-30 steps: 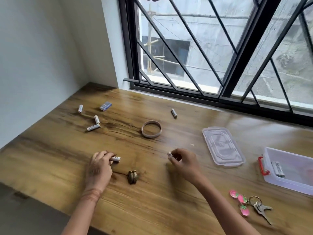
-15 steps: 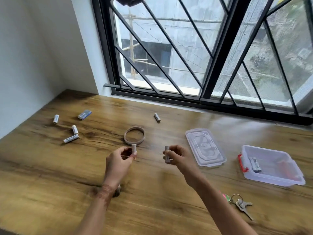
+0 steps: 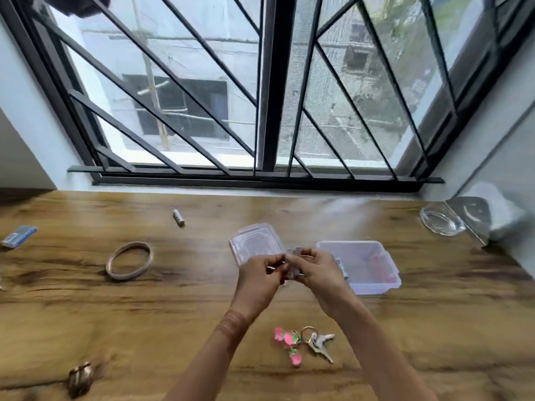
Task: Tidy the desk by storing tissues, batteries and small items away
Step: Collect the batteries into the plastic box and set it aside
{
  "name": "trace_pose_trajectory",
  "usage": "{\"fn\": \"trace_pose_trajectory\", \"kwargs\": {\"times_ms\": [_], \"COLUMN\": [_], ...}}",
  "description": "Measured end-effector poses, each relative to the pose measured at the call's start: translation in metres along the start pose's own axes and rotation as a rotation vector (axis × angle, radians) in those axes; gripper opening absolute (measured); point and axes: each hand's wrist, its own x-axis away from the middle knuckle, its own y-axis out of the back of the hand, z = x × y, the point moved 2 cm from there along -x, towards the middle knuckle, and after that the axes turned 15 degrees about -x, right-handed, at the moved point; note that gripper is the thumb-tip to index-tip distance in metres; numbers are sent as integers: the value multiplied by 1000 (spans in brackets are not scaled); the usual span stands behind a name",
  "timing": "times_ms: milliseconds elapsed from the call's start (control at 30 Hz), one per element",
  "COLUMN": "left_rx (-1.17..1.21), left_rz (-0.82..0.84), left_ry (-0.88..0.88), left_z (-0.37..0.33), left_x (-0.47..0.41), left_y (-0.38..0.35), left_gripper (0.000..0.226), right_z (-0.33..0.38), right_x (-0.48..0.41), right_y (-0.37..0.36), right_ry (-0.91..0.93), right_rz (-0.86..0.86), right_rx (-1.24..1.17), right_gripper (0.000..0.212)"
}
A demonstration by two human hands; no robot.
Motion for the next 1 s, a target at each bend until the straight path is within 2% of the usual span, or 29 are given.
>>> {"fn": "trace_pose_trajectory", "kwargs": {"times_ms": [167,267,367,567,633,700,800,1000], "left_rx": [-163,-393,-625,-946,-963,-966,-957,-902], "left_rz": [59,53,100,111,121,125,111,114], "left_ry": [-74,-150,-216,-223,-203,-186,-170,-140], "left_z": [-31,-38,-36,-33,-31,-29,-27,-24], "left_x": [-13,-19,-19,-14,-15,-16,-15,-14], "left_y": [-47,-68,-81,-91,-92,-93,-94,-94], "left_gripper": [31,35,41,47,48,49,49,50], "right_z": [33,45,50,37,32,33,34,32], "right_x": [-4,-17,-34,-51,-55,-54,-54,-57], "right_y": [53,83,109,133,134,132,133,137], "right_ry": [26,59,91,45,66,69,62,136], "right_rz": [-79,-199,-300,-356,-358,-367,-366,-391], "right_rx": [203,231,316,580,716,813,832,902], "right_gripper": [13,7,11,20,19,4,17,16]}}
